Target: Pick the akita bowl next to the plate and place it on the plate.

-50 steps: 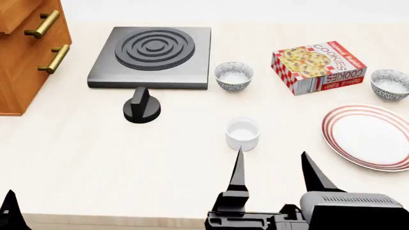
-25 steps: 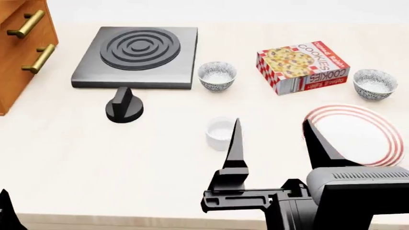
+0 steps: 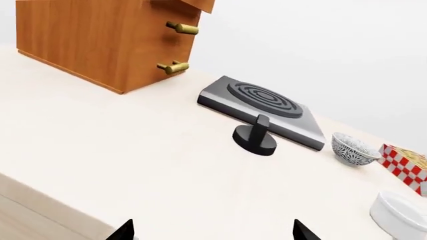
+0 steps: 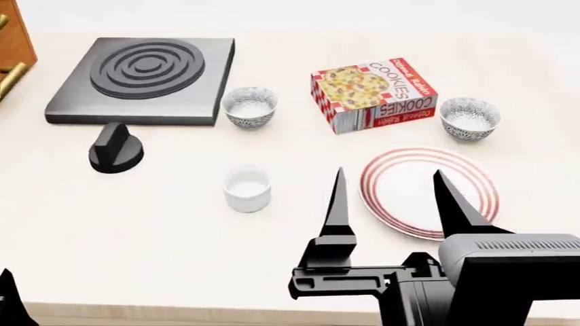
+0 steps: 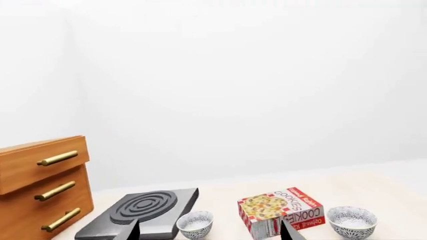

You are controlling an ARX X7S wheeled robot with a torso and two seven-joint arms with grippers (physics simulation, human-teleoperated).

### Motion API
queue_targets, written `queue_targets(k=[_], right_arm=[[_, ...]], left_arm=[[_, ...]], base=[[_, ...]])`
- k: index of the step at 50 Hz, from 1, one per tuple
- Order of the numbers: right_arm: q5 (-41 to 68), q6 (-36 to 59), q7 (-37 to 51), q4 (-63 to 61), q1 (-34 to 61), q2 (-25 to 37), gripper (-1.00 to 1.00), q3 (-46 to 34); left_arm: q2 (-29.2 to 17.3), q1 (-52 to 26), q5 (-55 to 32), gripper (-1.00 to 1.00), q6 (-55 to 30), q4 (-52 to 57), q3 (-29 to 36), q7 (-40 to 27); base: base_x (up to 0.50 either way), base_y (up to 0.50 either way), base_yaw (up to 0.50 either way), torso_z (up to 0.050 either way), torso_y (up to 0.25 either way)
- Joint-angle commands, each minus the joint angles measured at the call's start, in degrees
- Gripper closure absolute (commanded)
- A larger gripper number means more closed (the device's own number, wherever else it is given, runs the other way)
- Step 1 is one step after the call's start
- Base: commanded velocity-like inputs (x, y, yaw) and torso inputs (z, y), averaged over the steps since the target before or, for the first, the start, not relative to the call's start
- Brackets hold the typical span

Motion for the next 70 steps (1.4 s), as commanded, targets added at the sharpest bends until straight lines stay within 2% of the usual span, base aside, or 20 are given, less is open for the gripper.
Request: queue_targets(k=[1,50,63,70], right_arm=[[0.59,-0.17,0.33,0.43,0.07,0.31,-1.0,0.07],[1.02,-3.01,1.12,1.36,-0.3,1.44,-1.0,-1.15],[1.04,-2.58,1.63,1.63,0.02,2.05,-1.0,-1.68],[0.81,-3.35,1.44,2.03,-0.19,2.2,-1.0,-2.04]], left_arm=[[-0.15,-0.06,-0.06,-1.0,0.14,-0.26,0.33,-0.26],[-0.81,0.15,-0.75,-1.0,1.21,-0.78,1.29,-0.71],[-1.0,0.18,-1.04,-1.0,1.11,-0.59,1.57,-1.02],[-1.14,0.3,-1.17,-1.0,0.97,-0.2,1.78,-1.35]], base=[[0.0,-0.32,0.0,0.0,0.0],[0.0,-0.33,0.0,0.0,0.0],[0.0,0.0,0.0,0.0,0.0],[0.45,-0.03,0.0,0.0,0.0]])
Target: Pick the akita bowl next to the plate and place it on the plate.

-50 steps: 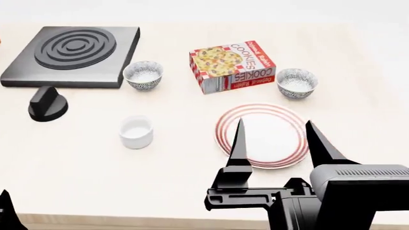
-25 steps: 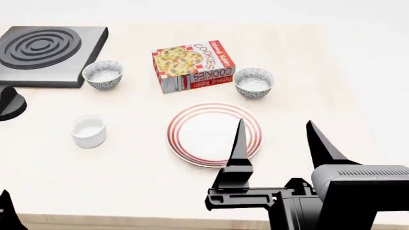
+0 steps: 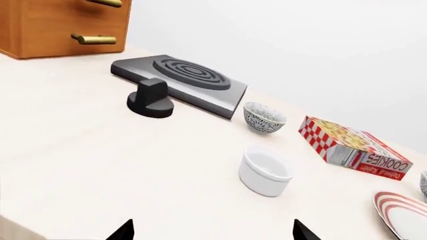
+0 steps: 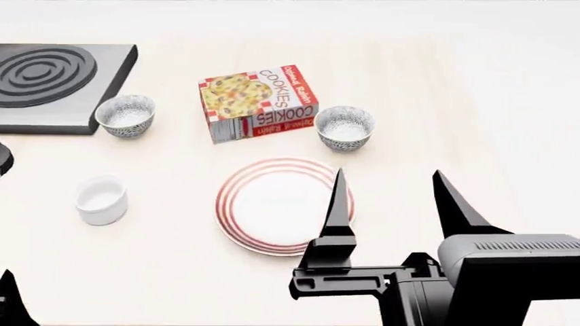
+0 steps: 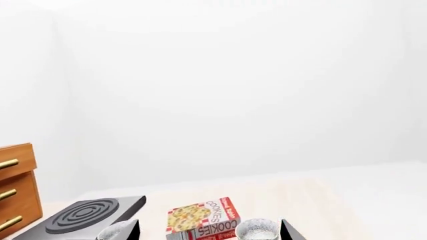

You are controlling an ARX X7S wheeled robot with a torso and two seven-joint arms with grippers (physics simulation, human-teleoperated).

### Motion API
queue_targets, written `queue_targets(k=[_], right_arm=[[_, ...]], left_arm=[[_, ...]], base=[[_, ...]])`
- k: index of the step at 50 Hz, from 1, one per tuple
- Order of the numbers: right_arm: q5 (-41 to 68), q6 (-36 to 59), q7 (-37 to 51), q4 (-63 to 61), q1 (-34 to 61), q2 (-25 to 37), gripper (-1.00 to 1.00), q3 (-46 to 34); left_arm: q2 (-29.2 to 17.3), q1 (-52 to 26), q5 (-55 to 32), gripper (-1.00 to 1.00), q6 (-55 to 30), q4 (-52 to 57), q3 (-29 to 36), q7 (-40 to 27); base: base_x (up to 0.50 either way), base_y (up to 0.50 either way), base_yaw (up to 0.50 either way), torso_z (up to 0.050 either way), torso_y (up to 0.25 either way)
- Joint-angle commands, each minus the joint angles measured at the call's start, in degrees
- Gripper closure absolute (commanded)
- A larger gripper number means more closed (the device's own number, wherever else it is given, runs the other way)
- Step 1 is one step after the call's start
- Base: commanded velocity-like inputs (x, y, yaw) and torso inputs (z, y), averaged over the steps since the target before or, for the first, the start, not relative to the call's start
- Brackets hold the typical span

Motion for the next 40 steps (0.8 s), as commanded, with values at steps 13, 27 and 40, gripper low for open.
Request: queue_targets(k=[13,27,40], right_arm=[[-0.73,-0.6,0.54,0.8,-0.08,0.98,-1.0,-1.1],[-0.43,-0.69,0.7,1.13,-0.03,1.29,-1.0,-1.67],[0.06,-0.81,0.89,1.1,0.1,1.63,-1.0,-1.84]], left_arm=[[-0.35,-0.03,-0.45,-1.0,0.39,-0.21,0.55,-0.44],[-0.67,0.27,-1.13,-1.0,-0.1,0.64,0.74,-1.06],[-0.87,0.25,-1.34,-1.0,0.09,0.57,1.05,-1.34]], base=[[0.5,-0.03,0.0,0.0,0.0],[0.5,-0.03,0.0,0.0,0.0],[0.5,-0.03,0.0,0.0,0.001]])
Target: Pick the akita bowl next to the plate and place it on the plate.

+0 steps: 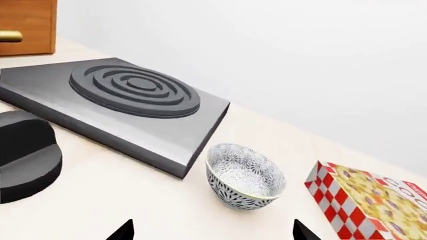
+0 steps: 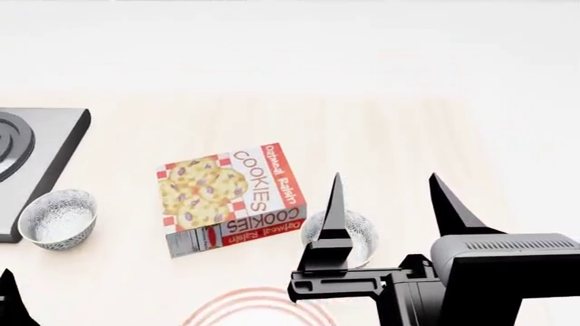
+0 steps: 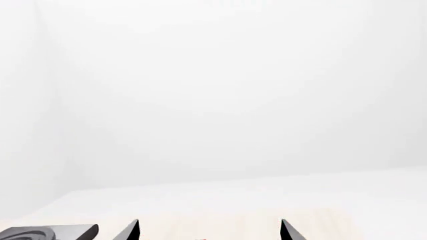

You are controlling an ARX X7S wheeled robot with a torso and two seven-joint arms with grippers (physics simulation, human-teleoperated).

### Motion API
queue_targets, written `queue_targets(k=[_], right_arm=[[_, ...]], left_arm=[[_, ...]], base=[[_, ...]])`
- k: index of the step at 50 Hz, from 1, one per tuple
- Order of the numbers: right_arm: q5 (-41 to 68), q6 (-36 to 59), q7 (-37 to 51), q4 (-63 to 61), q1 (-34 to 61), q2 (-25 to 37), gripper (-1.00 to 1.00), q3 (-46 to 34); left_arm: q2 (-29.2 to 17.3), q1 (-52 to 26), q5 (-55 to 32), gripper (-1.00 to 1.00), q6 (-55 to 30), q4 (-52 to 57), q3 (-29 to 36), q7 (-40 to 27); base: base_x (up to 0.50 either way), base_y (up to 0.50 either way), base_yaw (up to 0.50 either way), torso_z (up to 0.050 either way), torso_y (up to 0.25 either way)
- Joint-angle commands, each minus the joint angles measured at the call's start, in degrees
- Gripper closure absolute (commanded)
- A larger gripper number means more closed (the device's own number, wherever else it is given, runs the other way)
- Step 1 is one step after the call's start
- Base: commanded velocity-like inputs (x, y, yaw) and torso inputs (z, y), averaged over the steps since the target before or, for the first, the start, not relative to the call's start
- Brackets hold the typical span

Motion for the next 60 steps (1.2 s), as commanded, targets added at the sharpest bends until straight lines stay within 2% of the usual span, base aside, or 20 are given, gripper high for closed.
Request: queue_targets(k=[1,20,27,34,42,60], right_arm=[[0.21,-0.22,0.09,0.12,0.04,0.37,-1.0,-0.29],[-0.06,-0.74,0.36,1.04,-0.07,0.9,-1.0,-0.91],[-1.54,0.74,1.21,5.86,1.93,1.26,-1.0,-1.65],[-0.67,5.18,2.35,10.02,7.05,1.51,-1.0,-1.7],[-0.29,14.54,4.14,20.87,16.27,1.2,-1.0,-3.81],[-6.01,14.94,1.86,45.06,32.8,-0.96,-1.0,-10.15]], left_arm=[[-0.19,0.11,-0.32,-1.0,-0.03,0.26,0.23,-0.35],[-0.52,0.31,-0.65,-1.0,0.36,0.19,0.62,-0.53],[-0.59,0.3,-0.8,-1.0,0.37,0.11,0.68,-0.76],[-0.64,0.12,-0.9,-1.0,0.47,-0.17,0.83,-0.87],[-0.67,-0.17,-0.77,-1.0,0.9,-0.96,1.1,-0.74],[-0.92,-0.02,-1.27,-1.0,0.97,-0.98,1.27,-0.97]], base=[[0.5,-0.04,0.0,0.0,0.0],[0.5,-0.03,0.0,0.0,0.001],[0.01,0.0,0.0,0.0,0.0],[0.0,0.0,0.0,0.0,0.0],[0.0,0.0,0.0,0.0,0.0],[0.0,0.0,0.0,0.0,0.0]])
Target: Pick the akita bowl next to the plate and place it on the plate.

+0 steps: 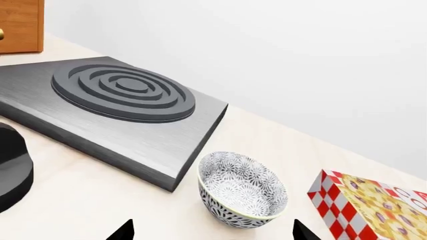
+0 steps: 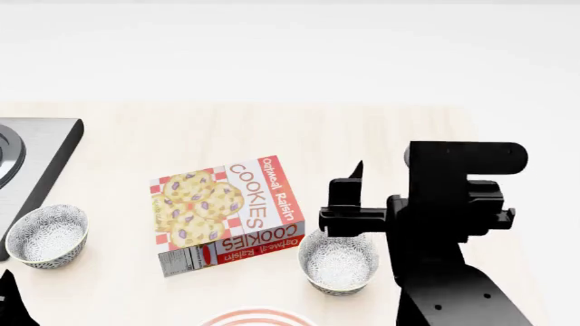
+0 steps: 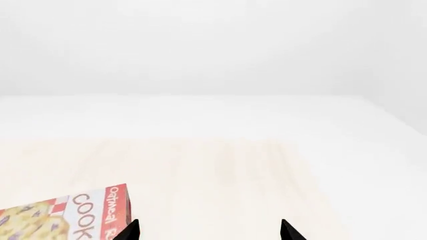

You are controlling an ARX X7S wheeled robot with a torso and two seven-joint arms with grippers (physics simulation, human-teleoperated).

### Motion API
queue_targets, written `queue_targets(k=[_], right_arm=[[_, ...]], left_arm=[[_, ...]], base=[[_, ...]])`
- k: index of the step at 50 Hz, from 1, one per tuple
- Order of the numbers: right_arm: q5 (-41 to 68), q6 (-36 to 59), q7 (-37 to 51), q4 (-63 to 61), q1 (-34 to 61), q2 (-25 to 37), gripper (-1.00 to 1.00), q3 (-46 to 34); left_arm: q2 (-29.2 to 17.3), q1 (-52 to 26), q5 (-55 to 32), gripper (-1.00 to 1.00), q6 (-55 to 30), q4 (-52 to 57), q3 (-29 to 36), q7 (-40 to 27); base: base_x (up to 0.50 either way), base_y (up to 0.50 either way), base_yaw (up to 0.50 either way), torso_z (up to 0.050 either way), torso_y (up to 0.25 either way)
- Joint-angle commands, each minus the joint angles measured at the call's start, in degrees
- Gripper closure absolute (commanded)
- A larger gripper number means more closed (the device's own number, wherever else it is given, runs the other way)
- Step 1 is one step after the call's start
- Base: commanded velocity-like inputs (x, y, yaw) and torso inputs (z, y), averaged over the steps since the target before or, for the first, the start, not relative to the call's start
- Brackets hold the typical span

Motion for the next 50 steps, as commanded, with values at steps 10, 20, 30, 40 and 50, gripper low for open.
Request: queue_targets(k=[10,20,30,40,50], right_arm=[[-2.91,1.0,-3.45,28.93,18.27,-3.72,-1.0,-3.67],[-5.55,-4.07,-7.0,42.12,22.2,-5.04,-1.0,-6.67],[-6.28,-7.73,-9.04,54.21,27.1,-6.71,-1.0,-6.79],[-6.6,-11.31,-10.94,67.09,31.69,-8.67,-1.0,-6.55],[-7.26,-18.19,-14.47,80.09,35.62,-10.71,-1.0,-6.62]], left_arm=[[-0.24,-0.07,-0.32,-1.0,0.25,-0.39,0.32,-0.2],[-0.31,-0.16,-0.57,-1.0,0.33,-0.52,0.39,-0.38],[-0.48,-0.1,-0.77,-1.0,0.2,-0.28,0.53,-0.68],[-0.56,0.05,-0.9,-1.0,0.35,-0.19,0.66,-0.84],[-0.6,-0.29,-0.82,-1.0,0.88,-1.08,0.85,-0.67]], base=[[0.0,0.0,0.0,0.0,0.0],[0.0,0.0,0.0,0.0,0.0],[0.0,0.0,0.0,0.0,0.0],[0.0,0.0,0.0,0.0,0.0],[0.0,0.0,0.0,0.0,0.0]])
